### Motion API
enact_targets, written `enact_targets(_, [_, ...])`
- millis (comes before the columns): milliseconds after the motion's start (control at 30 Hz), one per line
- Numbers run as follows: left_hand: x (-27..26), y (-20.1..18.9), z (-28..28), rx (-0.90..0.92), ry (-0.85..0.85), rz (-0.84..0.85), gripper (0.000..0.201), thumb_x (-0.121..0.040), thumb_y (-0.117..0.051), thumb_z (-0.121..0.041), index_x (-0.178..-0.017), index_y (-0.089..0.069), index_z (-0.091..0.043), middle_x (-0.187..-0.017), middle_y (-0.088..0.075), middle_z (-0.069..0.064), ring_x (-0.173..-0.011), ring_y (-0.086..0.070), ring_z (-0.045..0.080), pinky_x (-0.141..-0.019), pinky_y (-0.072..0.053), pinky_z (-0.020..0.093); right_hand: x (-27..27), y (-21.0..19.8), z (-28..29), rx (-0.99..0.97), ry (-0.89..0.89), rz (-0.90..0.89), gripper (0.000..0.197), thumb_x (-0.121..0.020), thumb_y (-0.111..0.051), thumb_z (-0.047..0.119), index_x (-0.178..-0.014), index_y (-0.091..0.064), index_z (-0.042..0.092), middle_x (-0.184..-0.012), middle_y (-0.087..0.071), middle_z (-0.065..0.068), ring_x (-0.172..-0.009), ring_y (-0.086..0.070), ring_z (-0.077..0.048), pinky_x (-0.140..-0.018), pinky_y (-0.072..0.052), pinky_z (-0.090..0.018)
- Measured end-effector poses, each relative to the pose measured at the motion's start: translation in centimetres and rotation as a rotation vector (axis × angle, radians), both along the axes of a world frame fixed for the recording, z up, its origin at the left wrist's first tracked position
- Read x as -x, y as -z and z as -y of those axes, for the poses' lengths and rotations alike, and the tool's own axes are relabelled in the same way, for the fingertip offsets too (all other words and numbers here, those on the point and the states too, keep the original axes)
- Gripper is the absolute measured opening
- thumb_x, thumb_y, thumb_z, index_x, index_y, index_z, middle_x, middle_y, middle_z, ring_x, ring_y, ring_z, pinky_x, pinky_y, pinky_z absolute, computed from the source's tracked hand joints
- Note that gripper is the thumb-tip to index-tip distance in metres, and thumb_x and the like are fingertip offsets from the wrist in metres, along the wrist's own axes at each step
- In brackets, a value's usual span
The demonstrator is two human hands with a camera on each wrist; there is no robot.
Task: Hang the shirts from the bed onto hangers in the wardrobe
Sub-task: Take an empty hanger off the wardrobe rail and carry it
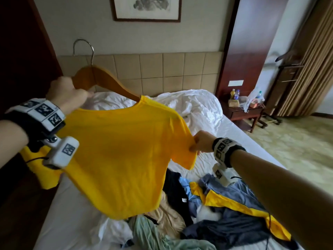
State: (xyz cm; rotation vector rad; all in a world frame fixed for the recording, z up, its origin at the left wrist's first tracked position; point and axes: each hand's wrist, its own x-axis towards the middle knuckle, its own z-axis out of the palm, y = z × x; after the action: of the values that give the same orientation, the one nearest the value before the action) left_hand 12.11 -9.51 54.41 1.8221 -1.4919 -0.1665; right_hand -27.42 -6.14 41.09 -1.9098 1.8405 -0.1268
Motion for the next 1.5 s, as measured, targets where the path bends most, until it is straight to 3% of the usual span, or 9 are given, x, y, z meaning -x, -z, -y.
enact_targets(233, [-1.1,1.7,0.9,-0.032,-0.005,-0.044,0.062,-0.051,-0.066,-0.062,-0.085,-0.066,-0.010,-0.091,-0.071,0.014,-0.081,-0.068,0.036,-0.080,-0.058,0.053,-2.6,-2.6,0.7,0.245,-0.001,0.124,0.069,-0.075,-0.084,0.039,-0.133,-0.052,0.018,-0.111,-0.058,0.000,-0.104,-0.056,-0.020,-0.086,-0.046,-0.034])
enact_targets(333, [0.6,1.3,-0.6,-0.055,0.016,0.005,0.046,-0.064,-0.072,-0.052,-0.087,-0.065,-0.012,-0.093,-0.068,0.015,-0.085,-0.064,0.037,-0.083,-0.055,0.050,-5.6,-5.4,0.7,0.425,-0.075,0.199,0.091,-0.070,-0.086,0.044,-0.146,-0.039,0.024,-0.130,-0.054,-0.002,-0.119,-0.048,-0.021,-0.100,-0.044,-0.040])
enact_targets(500, [2.9,1.5,-1.0,-0.056,0.069,0.076,0.026,-0.082,-0.073,-0.029,-0.080,-0.061,-0.006,-0.082,-0.062,0.011,-0.082,-0.059,0.031,-0.072,-0.047,0.037,-12.6,-9.9,1.2,0.605,-0.185,0.195,0.077,-0.071,-0.086,0.039,-0.136,-0.048,0.024,-0.121,-0.060,0.001,-0.113,-0.050,-0.020,-0.095,-0.045,-0.036])
enact_targets(700, [3.6,1.8,-1.6,-0.039,0.134,0.121,0.039,-0.071,-0.066,-0.056,-0.072,-0.064,-0.016,-0.063,-0.064,-0.003,-0.070,-0.064,0.024,-0.069,-0.055,0.033,-18.2,-12.0,1.6,0.666,-0.114,0.201,0.040,-0.079,-0.076,0.021,-0.110,-0.052,0.014,-0.094,-0.058,-0.002,-0.083,-0.052,-0.023,-0.070,-0.041,-0.033])
enact_targets(833, [2.7,2.7,-2.1,0.096,0.295,0.077,0.020,-0.072,-0.069,-0.040,-0.086,-0.067,-0.026,-0.080,-0.070,-0.006,-0.081,-0.067,0.018,-0.076,-0.056,0.035,-19.6,-11.8,1.8,0.701,-0.032,0.278,0.015,-0.079,-0.062,0.012,-0.093,-0.057,0.015,-0.084,-0.062,-0.005,-0.076,-0.054,-0.027,-0.062,-0.037,-0.030])
enact_targets(1033, [-3.8,3.5,-2.8,-0.139,0.601,-0.082,0.077,-0.065,-0.085,-0.045,-0.131,-0.055,-0.019,-0.127,-0.064,-0.003,-0.119,-0.059,0.009,-0.101,-0.047,0.028,-19.5,-12.2,1.6,0.701,-0.014,0.291,0.016,-0.079,-0.064,0.009,-0.095,-0.065,0.011,-0.083,-0.060,-0.004,-0.080,-0.054,-0.027,-0.066,-0.037,-0.030])
enact_targets(1233, [-12.1,6.7,-4.3,-0.504,0.389,0.007,0.072,-0.068,-0.089,-0.039,-0.131,-0.059,-0.021,-0.118,-0.068,-0.002,-0.107,-0.065,0.015,-0.098,-0.053,0.041,-19.0,-12.1,1.9,0.718,0.012,0.277,0.011,-0.076,-0.068,0.010,-0.086,-0.065,0.013,-0.079,-0.061,-0.006,-0.078,-0.054,-0.028,-0.067,-0.036,-0.030])
enact_targets(1333, [-15.2,9.8,-4.2,-0.573,0.231,-0.001,0.104,-0.044,-0.093,-0.057,-0.132,-0.055,-0.018,-0.121,-0.067,0.001,-0.110,-0.063,0.020,-0.099,-0.051,0.043,-19.5,-11.8,2.0,0.721,0.010,0.277,0.018,-0.075,-0.068,0.010,-0.093,-0.069,0.011,-0.085,-0.067,-0.010,-0.081,-0.057,-0.030,-0.068,-0.040,-0.032])
enact_targets(1500, [-16.3,13.8,-5.6,-0.625,0.138,0.026,0.070,-0.071,-0.088,-0.033,-0.129,-0.056,-0.011,-0.125,-0.063,0.006,-0.113,-0.060,0.026,-0.097,-0.050,0.041,-20.4,-11.8,1.5,0.725,0.004,0.285,0.014,-0.077,-0.066,0.010,-0.091,-0.068,0.008,-0.082,-0.064,-0.010,-0.078,-0.056,-0.030,-0.066,-0.038,-0.031])
